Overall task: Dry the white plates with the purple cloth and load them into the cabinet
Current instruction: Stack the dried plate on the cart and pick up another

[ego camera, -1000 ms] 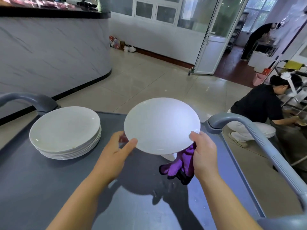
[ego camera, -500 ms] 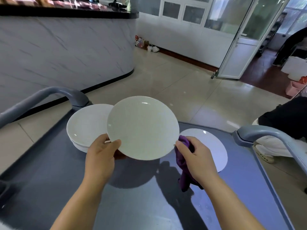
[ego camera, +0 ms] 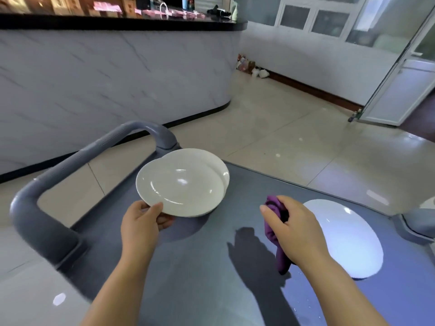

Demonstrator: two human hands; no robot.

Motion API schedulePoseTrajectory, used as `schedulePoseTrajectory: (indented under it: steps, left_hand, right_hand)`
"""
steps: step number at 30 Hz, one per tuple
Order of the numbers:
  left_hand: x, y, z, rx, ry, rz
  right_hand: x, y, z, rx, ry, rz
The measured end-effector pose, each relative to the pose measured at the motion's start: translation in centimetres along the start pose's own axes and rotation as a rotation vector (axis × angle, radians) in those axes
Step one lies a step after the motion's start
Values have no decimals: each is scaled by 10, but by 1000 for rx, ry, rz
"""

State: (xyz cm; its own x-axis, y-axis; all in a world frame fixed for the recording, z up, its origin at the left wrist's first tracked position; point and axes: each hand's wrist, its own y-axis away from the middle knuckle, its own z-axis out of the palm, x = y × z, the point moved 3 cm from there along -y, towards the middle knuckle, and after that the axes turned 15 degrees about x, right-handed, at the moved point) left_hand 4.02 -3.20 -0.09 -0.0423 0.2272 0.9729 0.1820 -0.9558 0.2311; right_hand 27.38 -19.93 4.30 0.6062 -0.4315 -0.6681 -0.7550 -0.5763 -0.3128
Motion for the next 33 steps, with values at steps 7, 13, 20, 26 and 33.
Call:
schedulePoseTrajectory:
  steps: [7, 13, 20, 26, 33]
  left_hand:
    - [-5, -21, 5, -16, -61, -6]
    - [-9, -34, 12, 27, -273, 131]
    - [2, -32, 28, 70, -482, 260]
    - [7, -23, 27, 66, -618, 277]
    - [0, 22, 27, -59, -640, 294]
  right_hand:
    - [-3, -6, 10, -17, 37, 4]
    - [2, -8, 9, -26, 57, 33]
    - [6, -10, 5, -22, 79, 47]
    - [7, -12, -2, -38, 98, 31]
    - [31, -12, -25, -114, 126, 90]
